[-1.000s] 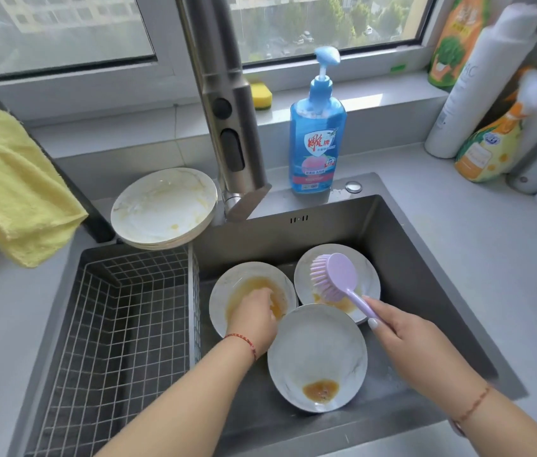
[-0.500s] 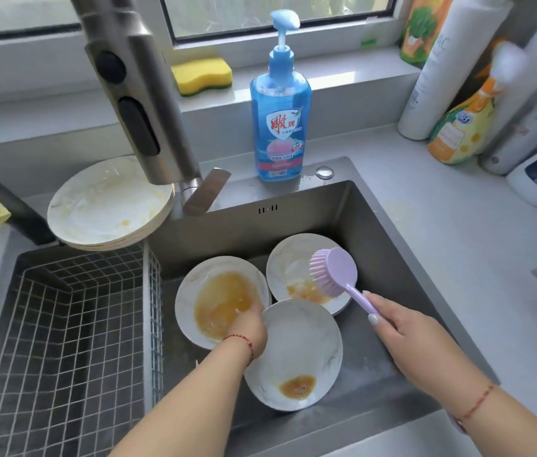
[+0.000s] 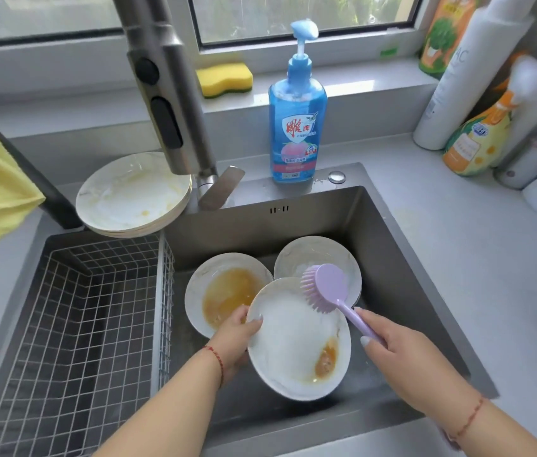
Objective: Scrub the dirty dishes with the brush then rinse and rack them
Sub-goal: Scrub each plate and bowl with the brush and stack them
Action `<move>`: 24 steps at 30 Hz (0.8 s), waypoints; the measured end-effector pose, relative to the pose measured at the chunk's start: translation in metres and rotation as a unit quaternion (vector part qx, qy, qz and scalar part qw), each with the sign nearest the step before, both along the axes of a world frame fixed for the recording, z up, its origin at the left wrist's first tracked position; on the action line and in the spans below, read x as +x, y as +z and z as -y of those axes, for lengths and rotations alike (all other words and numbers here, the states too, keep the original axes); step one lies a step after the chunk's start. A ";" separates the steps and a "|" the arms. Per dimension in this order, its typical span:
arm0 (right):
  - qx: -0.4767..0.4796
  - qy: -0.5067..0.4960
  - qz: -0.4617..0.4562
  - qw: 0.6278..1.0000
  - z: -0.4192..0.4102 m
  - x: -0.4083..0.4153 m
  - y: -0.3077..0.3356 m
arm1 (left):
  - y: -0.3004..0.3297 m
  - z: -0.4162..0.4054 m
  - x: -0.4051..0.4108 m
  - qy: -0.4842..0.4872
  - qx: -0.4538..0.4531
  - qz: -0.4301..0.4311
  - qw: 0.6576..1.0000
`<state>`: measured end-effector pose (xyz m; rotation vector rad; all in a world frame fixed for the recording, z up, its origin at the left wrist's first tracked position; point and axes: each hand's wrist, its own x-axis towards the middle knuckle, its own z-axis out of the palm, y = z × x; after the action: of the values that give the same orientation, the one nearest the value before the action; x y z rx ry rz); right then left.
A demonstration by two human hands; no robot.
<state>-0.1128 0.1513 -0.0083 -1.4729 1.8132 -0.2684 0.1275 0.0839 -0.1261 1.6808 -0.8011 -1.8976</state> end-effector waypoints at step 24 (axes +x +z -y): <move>-0.007 0.159 -0.069 0.985 0.026 0.068 0.016 | 0.054 -0.052 -0.005 0.180 -0.077 -0.216 0.957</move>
<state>-0.0450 0.1255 0.0079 -1.8007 1.6497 -0.0199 0.1225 0.1363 -0.0723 1.1594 -0.4209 -1.7930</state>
